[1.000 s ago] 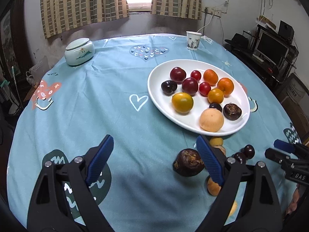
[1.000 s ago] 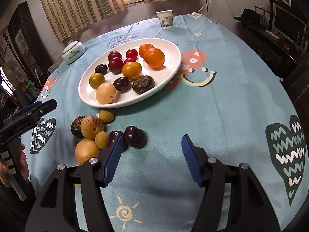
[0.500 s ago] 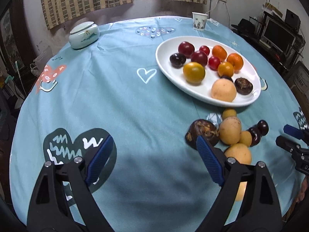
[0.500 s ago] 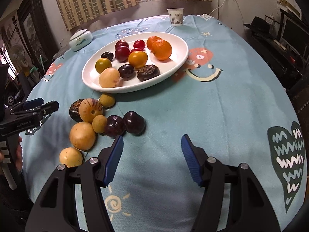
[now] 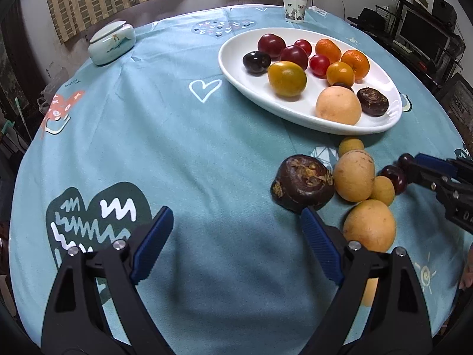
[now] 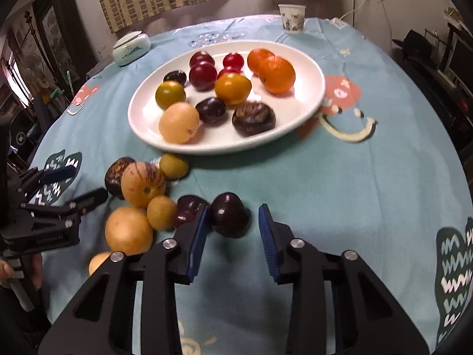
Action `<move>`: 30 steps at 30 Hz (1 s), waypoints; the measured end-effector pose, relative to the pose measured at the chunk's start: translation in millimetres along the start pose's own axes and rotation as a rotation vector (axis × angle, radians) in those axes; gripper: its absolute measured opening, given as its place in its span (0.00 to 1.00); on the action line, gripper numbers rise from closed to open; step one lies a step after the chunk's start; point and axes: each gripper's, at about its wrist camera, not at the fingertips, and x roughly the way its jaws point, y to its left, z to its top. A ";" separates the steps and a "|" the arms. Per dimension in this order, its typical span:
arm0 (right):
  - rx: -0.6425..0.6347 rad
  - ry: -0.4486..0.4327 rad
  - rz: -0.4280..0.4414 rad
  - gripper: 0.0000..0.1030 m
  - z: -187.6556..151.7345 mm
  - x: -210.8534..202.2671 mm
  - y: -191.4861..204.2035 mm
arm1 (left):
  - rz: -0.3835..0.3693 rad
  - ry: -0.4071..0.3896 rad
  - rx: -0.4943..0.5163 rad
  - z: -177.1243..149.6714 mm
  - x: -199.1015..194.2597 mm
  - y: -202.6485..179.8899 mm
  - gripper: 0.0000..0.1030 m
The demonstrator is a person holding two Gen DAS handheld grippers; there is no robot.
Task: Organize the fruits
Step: 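Grasp a mangosteen with the left tool while the right tool grasps a dark plum, then carry both fruits to the plate and open both tools to release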
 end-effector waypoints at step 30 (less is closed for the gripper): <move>0.022 0.031 0.007 0.40 -37.1 -16.7 -12.1 | -0.145 -0.075 0.109 22.7 23.4 -39.7 0.45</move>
